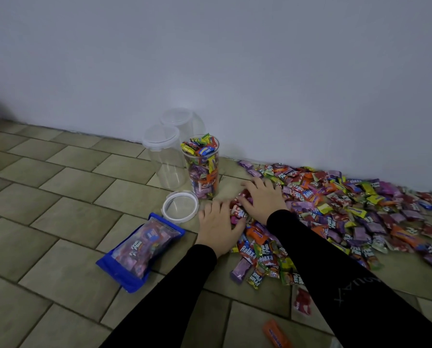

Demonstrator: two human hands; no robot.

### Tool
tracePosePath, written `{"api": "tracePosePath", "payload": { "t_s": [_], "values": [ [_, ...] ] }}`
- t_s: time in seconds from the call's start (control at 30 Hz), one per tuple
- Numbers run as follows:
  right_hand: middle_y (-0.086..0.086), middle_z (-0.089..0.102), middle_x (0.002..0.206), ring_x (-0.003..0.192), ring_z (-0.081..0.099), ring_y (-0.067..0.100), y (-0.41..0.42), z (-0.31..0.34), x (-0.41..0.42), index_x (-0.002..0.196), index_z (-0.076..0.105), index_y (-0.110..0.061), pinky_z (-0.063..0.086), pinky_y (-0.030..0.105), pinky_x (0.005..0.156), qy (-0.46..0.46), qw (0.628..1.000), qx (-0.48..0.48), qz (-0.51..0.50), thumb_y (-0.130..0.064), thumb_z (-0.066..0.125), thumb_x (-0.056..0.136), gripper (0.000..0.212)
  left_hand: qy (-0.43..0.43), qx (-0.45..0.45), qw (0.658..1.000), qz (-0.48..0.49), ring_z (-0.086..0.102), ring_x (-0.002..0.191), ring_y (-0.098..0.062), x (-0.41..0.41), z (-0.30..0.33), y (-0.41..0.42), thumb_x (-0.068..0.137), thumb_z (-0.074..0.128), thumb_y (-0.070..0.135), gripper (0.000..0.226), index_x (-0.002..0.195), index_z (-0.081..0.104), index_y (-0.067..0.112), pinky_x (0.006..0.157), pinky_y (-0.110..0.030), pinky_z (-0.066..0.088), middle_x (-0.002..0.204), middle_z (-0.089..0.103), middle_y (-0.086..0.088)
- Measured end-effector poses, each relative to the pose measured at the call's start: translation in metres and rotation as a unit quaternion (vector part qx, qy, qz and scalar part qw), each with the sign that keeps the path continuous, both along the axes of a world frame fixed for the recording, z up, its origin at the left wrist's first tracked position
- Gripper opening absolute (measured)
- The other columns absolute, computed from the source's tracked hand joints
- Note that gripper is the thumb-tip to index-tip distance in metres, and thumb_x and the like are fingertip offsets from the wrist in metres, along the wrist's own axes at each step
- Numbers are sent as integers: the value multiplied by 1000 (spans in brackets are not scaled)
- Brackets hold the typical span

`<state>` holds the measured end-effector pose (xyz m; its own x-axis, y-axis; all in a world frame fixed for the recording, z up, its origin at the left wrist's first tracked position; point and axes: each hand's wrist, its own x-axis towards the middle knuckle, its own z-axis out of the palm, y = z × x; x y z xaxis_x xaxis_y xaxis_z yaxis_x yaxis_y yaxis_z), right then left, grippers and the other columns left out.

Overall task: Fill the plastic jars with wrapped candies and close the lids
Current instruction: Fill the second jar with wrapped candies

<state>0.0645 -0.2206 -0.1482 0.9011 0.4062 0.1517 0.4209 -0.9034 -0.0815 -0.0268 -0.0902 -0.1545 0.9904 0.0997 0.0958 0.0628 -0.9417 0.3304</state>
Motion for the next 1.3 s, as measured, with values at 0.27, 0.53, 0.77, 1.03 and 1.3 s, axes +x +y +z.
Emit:
{"api": "tracePosePath", "payload": {
  "t_s": [0.27,0.53,0.77,1.03,1.3],
  "values": [
    [8,44,126,117,40,28,-6,0,-1,122,52,-16,42,41,93,24,998,39,-48,-51,44,93,46,25,-27,999,-23,41,119,-24,7,4,-2,100,37,44,39,126,44,16,104,-41,25,127,44,-5],
    [7,63,107,96,60,27,-6,12,-7,112,52,-17,50,37,75,27,999,18,-35,-40,38,97,31,59,-83,993,-51,49,112,-23,11,16,0,100,44,38,35,122,49,11,87,-29,36,122,54,-9],
    [4,63,83,74,59,24,-17,27,-16,101,57,-14,39,31,59,15,997,58,-39,-40,33,101,36,-9,-120,991,-51,51,103,-20,8,16,-6,101,44,35,32,115,53,8,78,-24,33,112,53,-8],
    [5,57,67,59,53,21,-35,42,-30,97,53,-14,35,34,51,22,955,273,-114,-40,35,101,32,-96,-230,968,-37,44,85,-14,8,29,-26,97,55,23,22,94,59,2,72,-21,30,93,46,-3],
    [8,60,77,67,55,21,-48,57,-52,102,57,-6,44,40,66,22,901,408,-148,-43,34,102,44,-109,-315,943,0,54,100,-21,1,42,-48,99,51,29,35,121,57,2,76,-23,35,109,60,-10]
  ]
}}
